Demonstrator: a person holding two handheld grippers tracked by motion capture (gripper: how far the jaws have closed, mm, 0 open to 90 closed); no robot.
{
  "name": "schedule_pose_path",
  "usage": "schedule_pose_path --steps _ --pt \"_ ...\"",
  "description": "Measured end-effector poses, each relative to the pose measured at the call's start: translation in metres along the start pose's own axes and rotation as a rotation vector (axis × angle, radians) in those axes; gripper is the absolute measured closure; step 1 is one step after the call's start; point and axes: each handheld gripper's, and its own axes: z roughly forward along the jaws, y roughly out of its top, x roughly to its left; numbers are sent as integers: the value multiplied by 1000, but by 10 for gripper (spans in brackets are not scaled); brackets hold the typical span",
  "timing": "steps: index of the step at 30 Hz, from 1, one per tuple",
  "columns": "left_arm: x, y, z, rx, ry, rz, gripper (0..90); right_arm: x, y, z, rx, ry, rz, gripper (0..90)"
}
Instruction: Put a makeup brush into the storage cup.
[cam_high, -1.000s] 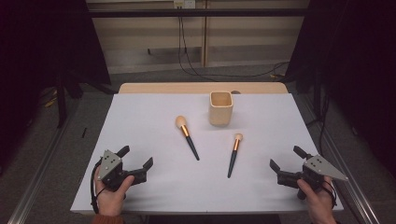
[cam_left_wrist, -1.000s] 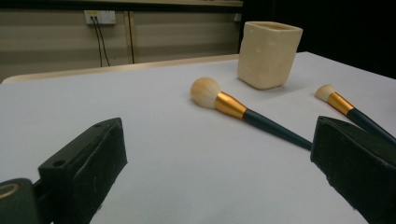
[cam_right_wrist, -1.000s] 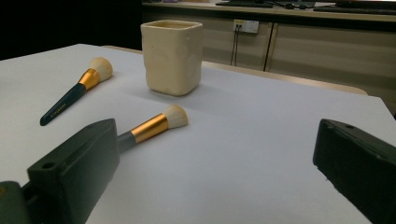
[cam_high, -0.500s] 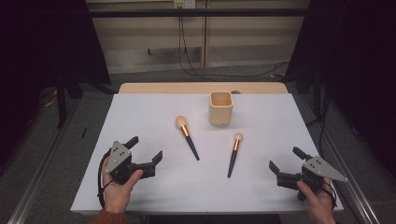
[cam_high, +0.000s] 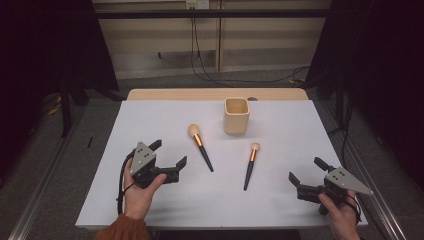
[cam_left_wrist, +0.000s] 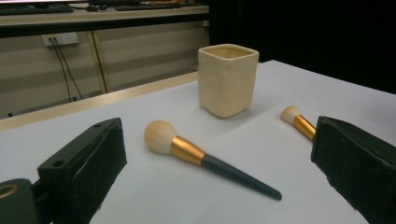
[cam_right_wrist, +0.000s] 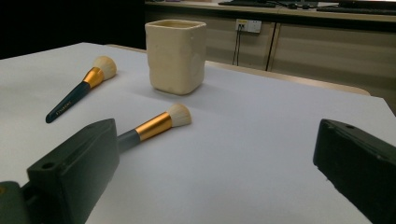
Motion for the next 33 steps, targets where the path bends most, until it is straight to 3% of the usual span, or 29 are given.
schedule_pose_path --steps 4,10,17,21,23,33 --pt "0 5 11 -10 -12 10 33 0 0 -1 -2 2 1 0" --pt "5 7 25 -1 -9 1 32 0 0 0 2 4 3 0" --pt "3 12 37 -18 -20 -12 33 1 0 0 3 7 -2 0" --pt "1 13 51 -1 -65 -26 31 1 0 0 -1 9 5 0" --pt "1 13 57 4 -52 -7 31 1 0 -1 -2 8 7 0" --pt "2 16 78 23 -40 -9 31 2 0 -2 -6 11 7 0"
